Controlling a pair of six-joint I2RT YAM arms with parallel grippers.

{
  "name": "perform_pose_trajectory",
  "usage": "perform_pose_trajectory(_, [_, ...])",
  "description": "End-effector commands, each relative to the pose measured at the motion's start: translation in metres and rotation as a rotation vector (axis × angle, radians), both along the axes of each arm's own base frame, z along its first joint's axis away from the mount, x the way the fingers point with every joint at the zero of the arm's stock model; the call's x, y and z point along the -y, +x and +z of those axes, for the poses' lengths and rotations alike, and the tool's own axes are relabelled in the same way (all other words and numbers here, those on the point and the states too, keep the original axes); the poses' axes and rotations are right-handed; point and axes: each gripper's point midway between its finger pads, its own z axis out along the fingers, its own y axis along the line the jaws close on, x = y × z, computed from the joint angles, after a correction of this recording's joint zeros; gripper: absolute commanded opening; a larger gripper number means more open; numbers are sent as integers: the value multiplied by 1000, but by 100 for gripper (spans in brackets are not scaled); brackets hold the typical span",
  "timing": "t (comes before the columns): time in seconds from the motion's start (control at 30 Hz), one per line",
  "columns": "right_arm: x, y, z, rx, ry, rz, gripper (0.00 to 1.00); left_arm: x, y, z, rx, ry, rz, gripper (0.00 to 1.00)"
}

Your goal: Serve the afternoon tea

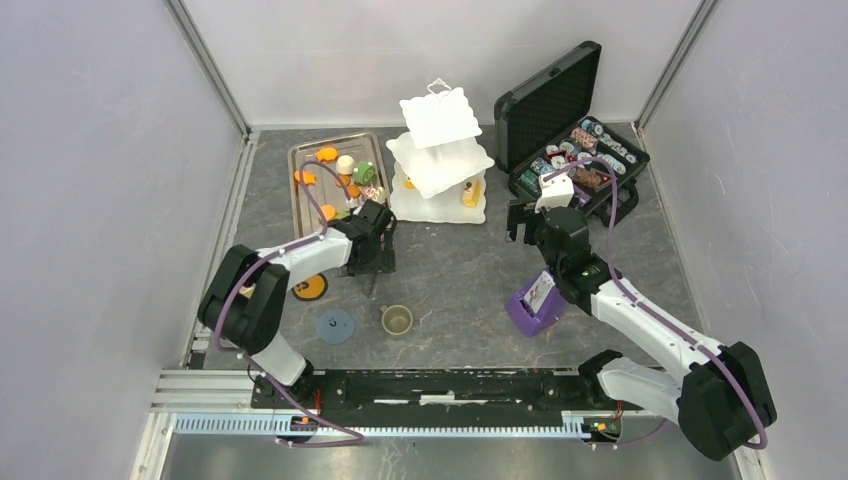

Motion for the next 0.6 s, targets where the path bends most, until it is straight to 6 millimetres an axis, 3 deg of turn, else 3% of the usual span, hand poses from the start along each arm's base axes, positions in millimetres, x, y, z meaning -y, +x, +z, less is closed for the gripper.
perform_pose_trajectory(0.0, [-4,1,10,39,36,7,98,6,34,4,110,7,57,86])
perform_pose_trajectory(0.2, [-3,1,9,37,28,3,98,6,45,-6,91,53,45,65])
perform_pose_trajectory(0.57, [-4,1,9,35,23,2,98,9,56,20,51,3,45,56])
